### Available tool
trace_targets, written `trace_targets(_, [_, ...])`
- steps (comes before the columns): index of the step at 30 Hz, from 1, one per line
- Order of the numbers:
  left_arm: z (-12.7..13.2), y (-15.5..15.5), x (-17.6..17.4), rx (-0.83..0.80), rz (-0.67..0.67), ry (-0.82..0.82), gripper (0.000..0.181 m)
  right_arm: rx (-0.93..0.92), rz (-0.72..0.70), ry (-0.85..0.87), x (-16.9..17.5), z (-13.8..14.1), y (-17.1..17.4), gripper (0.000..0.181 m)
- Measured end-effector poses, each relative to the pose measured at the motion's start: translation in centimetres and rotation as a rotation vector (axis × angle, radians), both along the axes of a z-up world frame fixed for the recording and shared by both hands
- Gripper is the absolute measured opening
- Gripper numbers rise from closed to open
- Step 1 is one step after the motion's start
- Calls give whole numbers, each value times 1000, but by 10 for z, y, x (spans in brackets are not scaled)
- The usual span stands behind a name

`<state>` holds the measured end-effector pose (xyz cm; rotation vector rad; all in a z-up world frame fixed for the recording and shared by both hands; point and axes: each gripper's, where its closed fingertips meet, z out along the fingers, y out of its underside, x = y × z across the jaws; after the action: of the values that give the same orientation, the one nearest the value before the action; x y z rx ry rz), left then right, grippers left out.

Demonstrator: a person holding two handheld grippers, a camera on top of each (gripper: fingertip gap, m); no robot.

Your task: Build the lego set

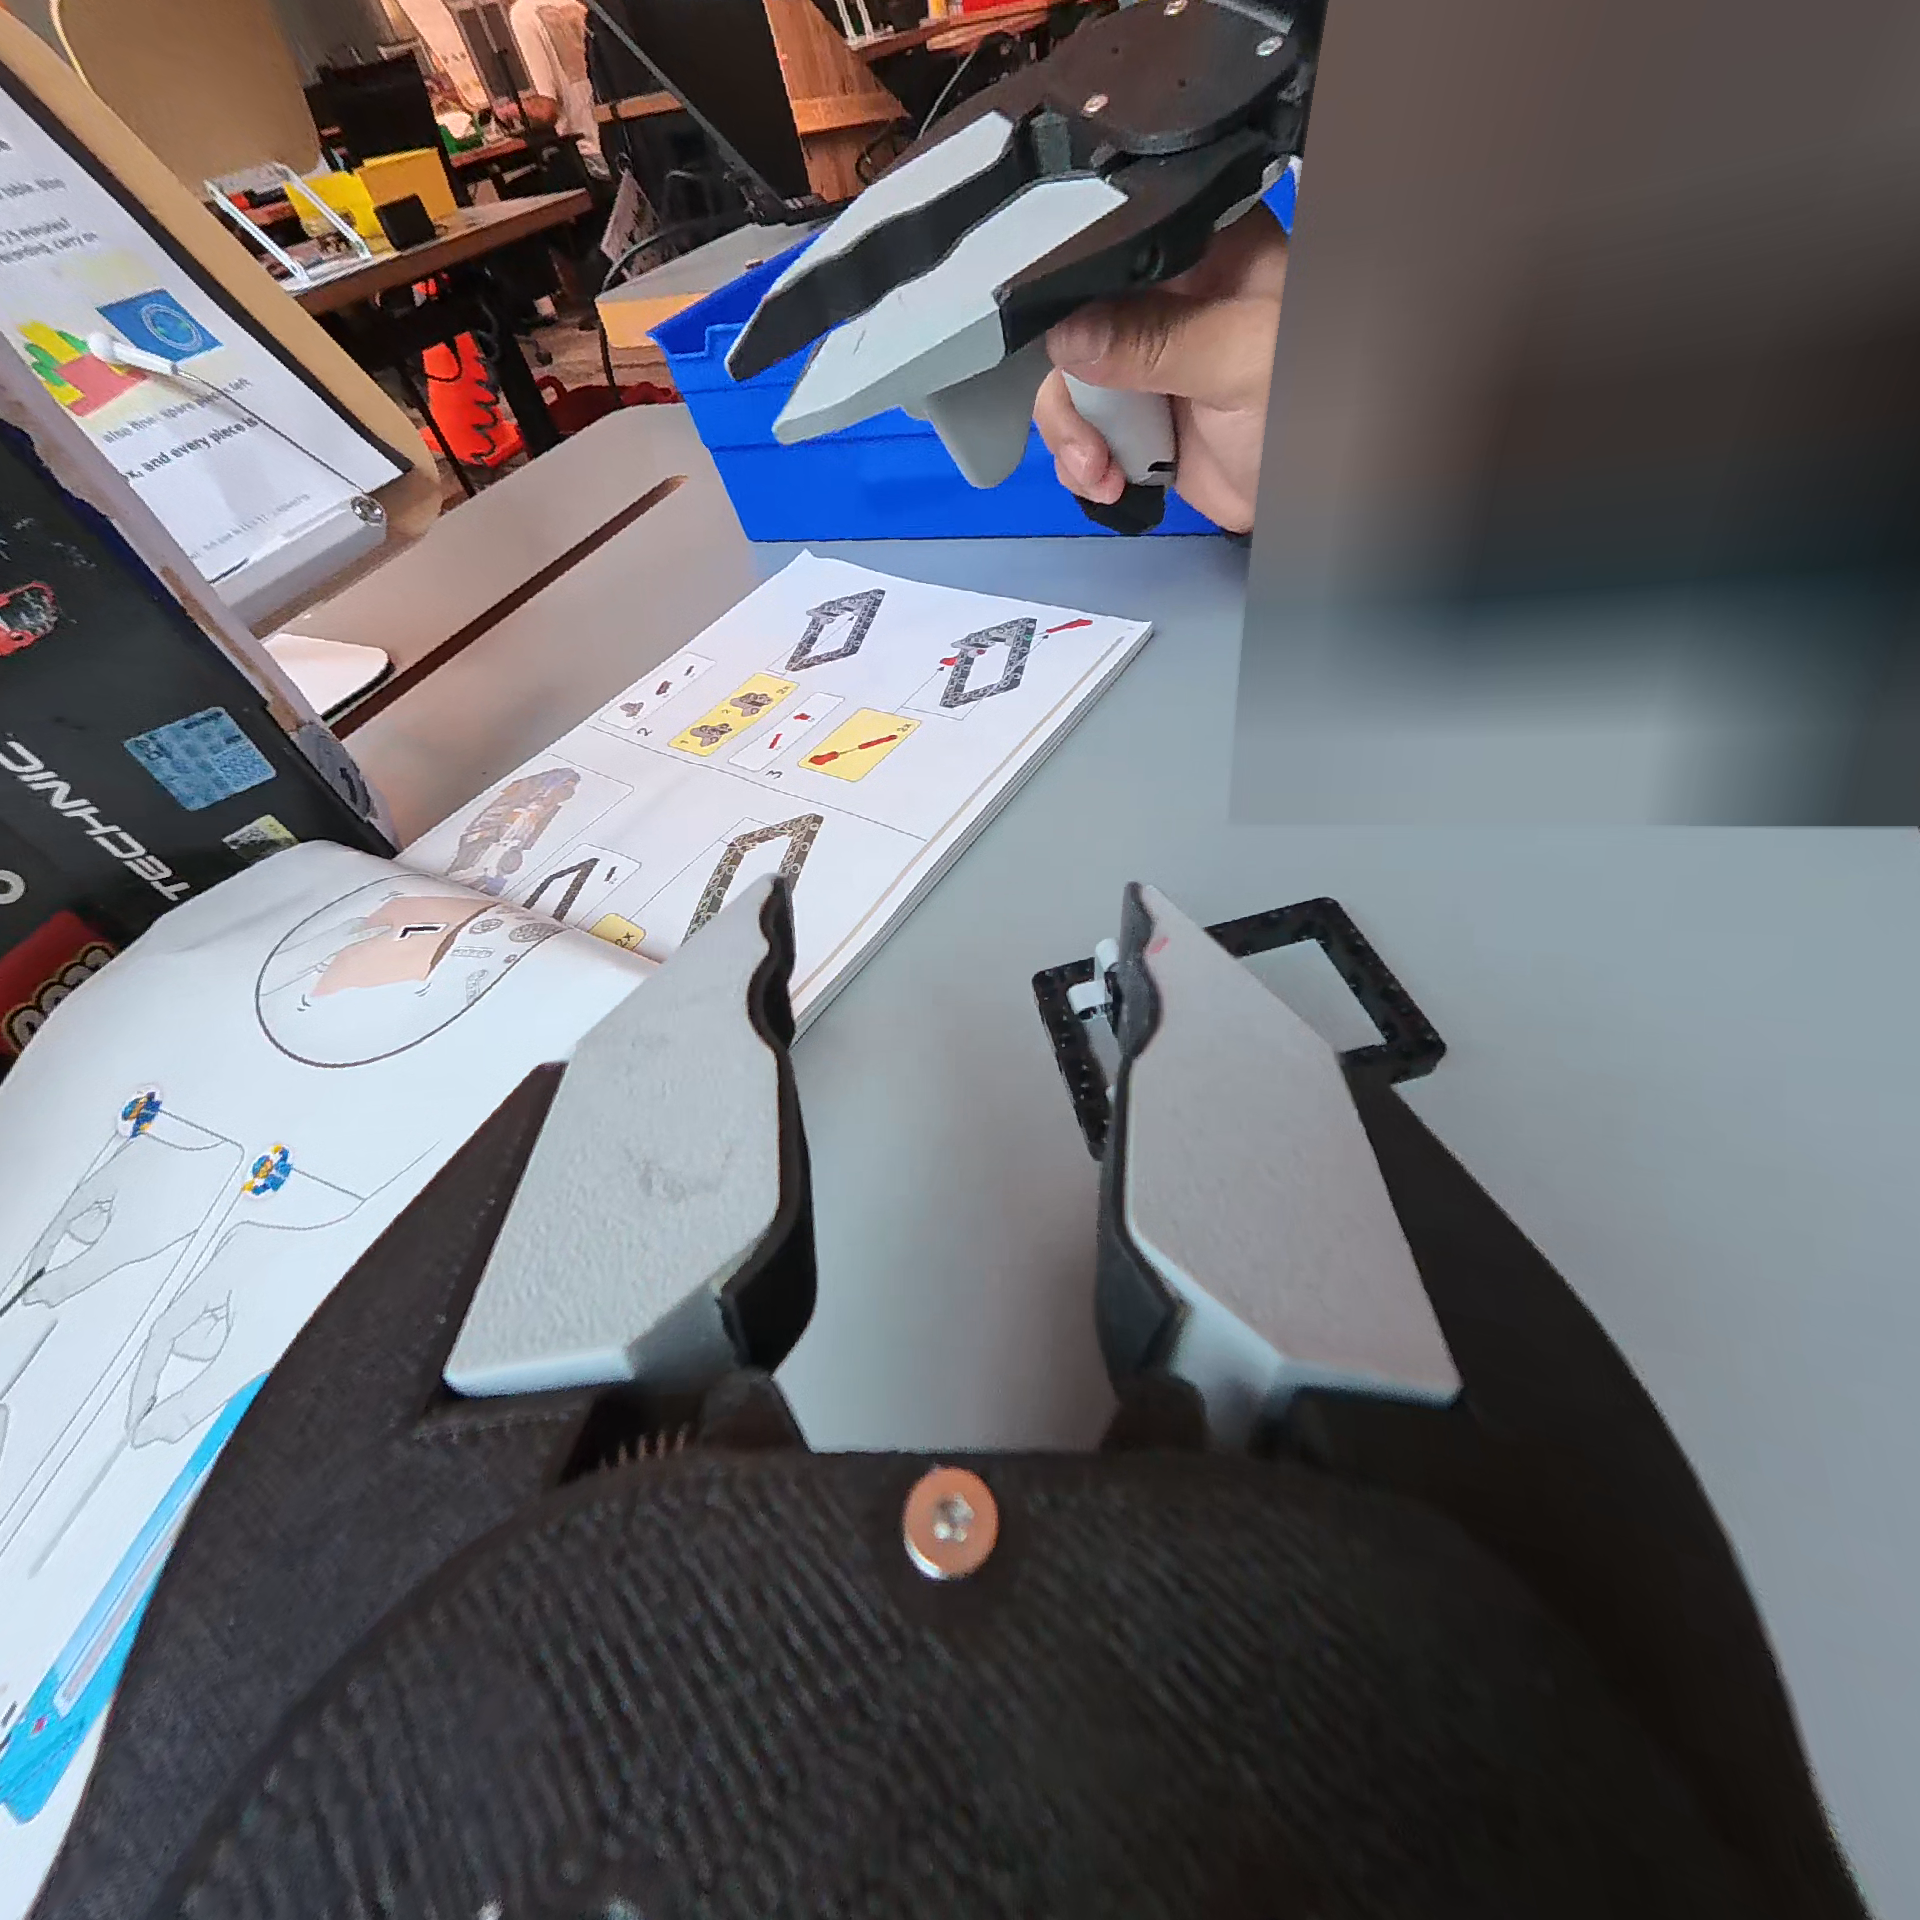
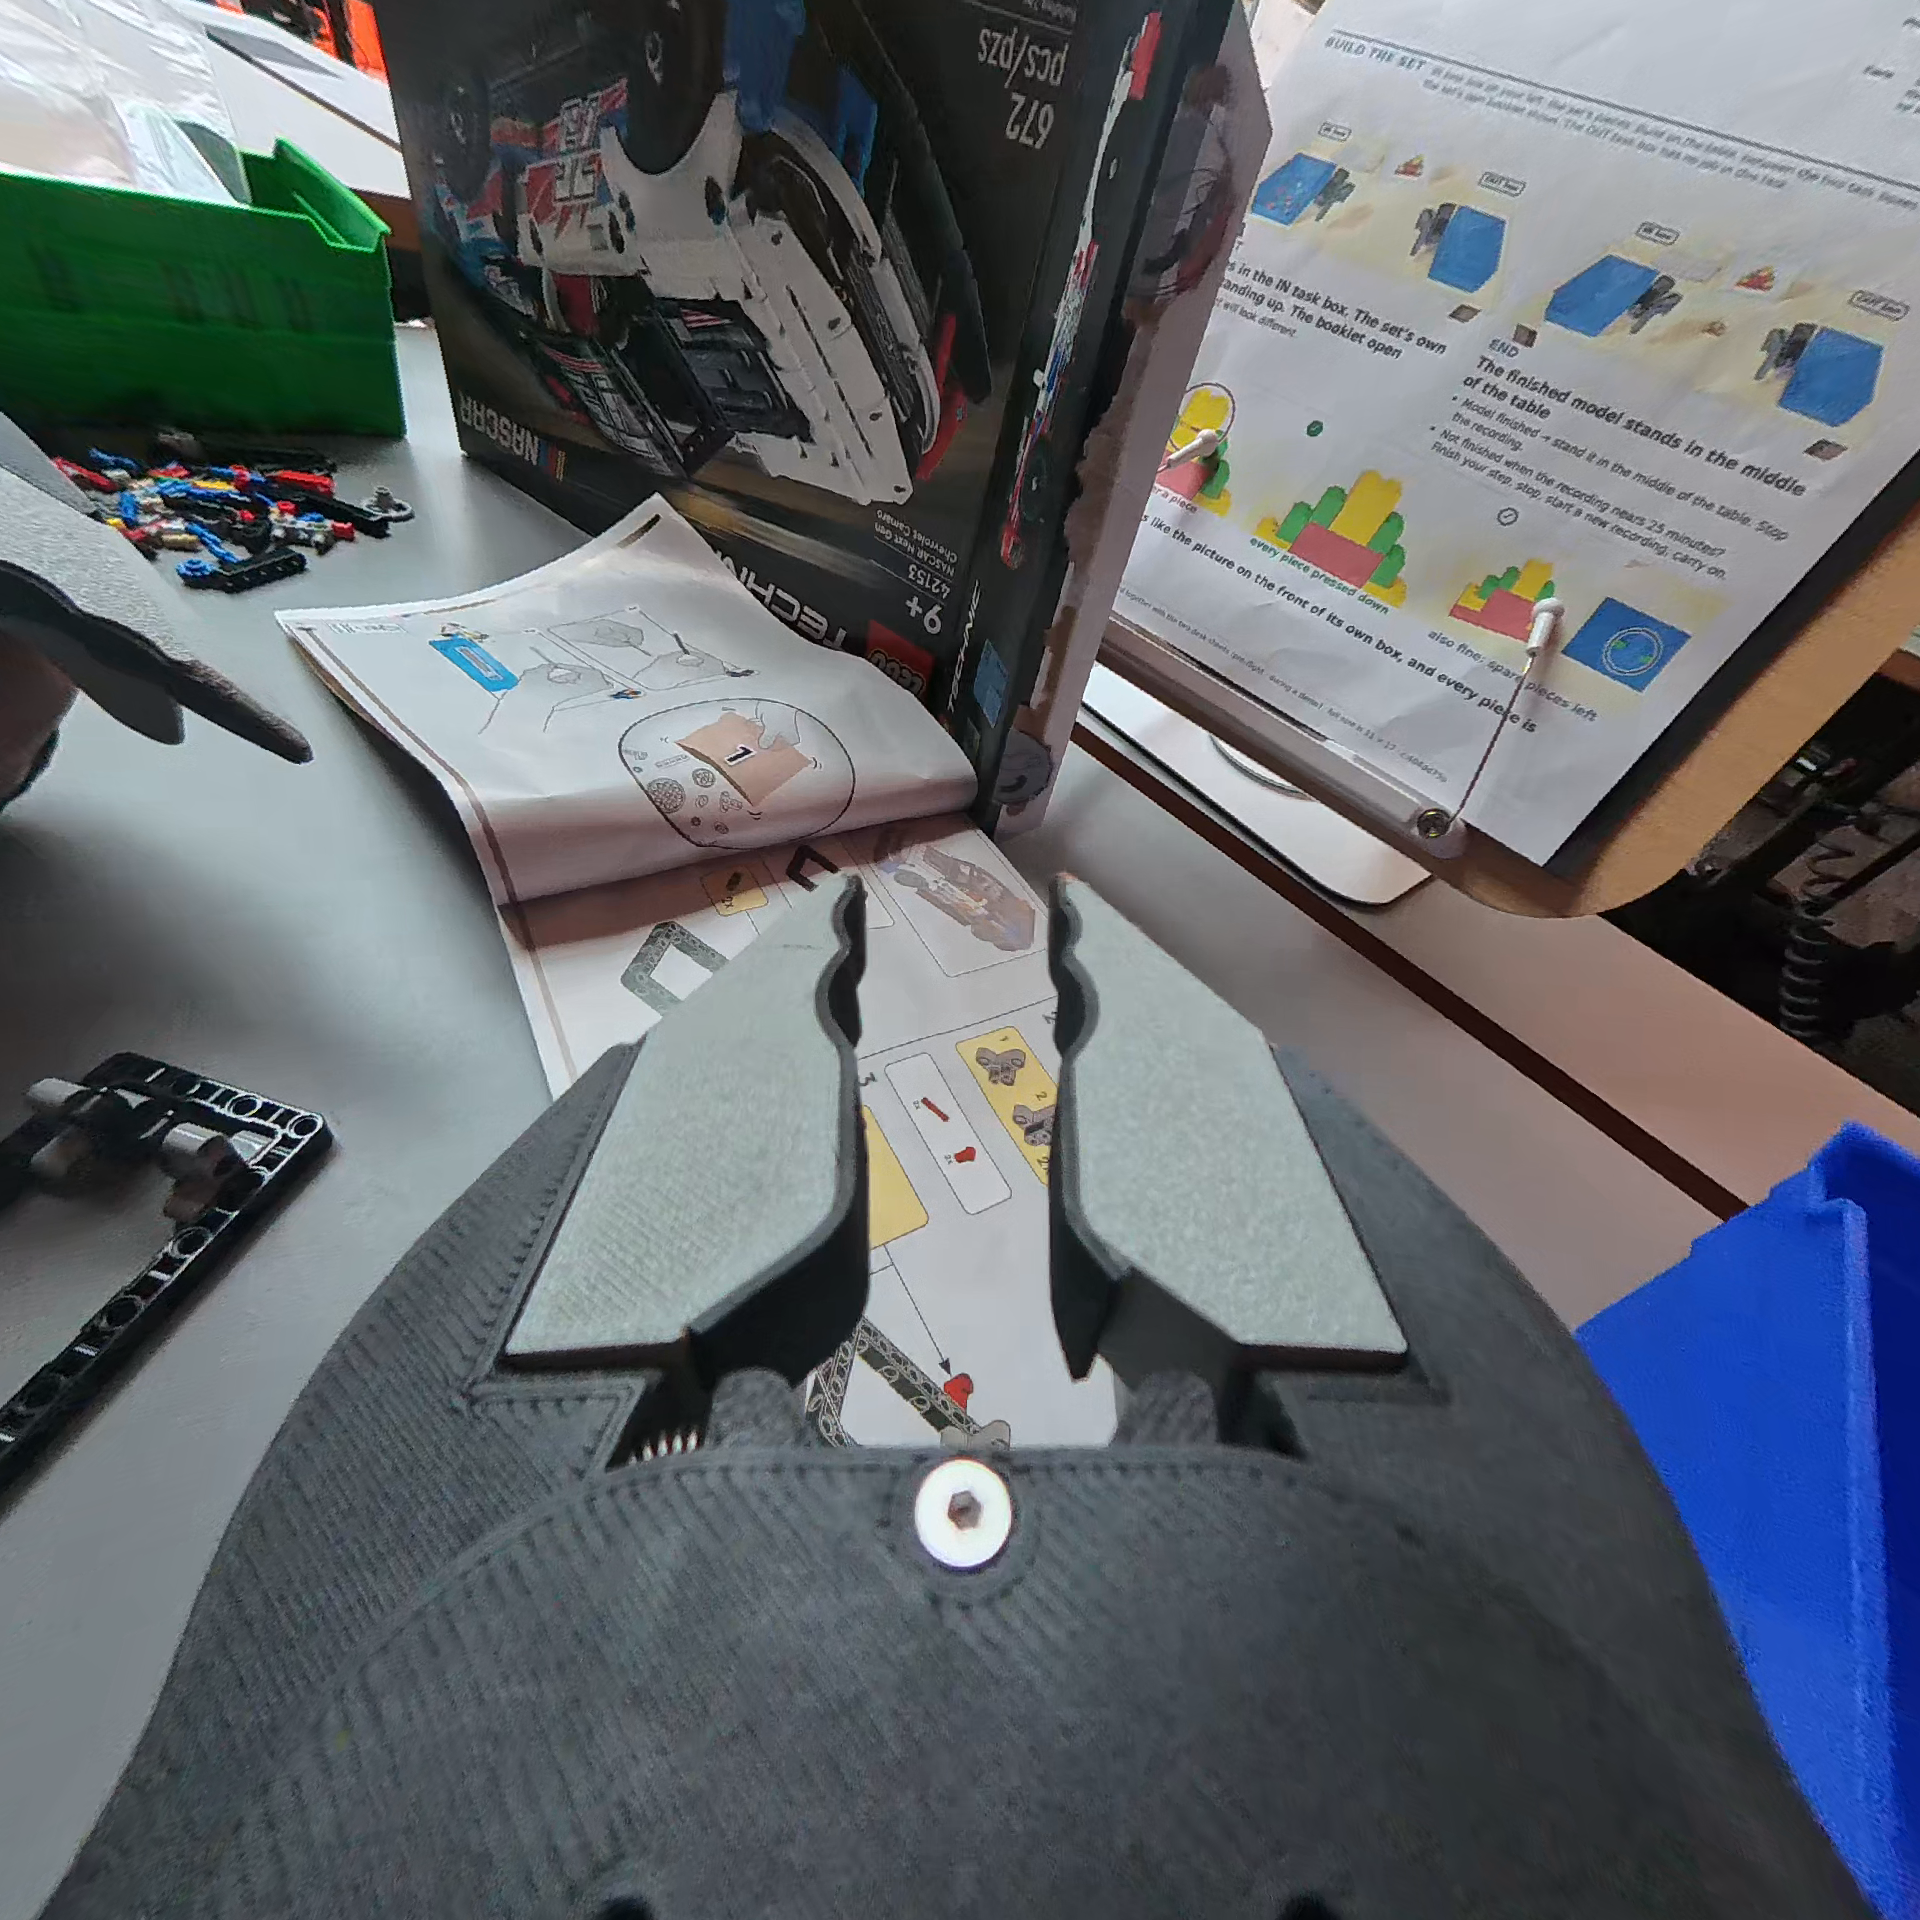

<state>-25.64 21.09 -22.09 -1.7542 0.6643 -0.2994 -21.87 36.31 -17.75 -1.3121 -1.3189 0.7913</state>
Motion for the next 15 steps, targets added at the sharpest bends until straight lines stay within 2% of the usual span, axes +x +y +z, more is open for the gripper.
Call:
trace_targets(8, [-9,2,-7,-32,27,39,47,-8,10,13,2,2,-5,29])
trace_targets(15, [-22,4,-17,-64,73,119,23,-40,3,6,0,-6,-3,27])
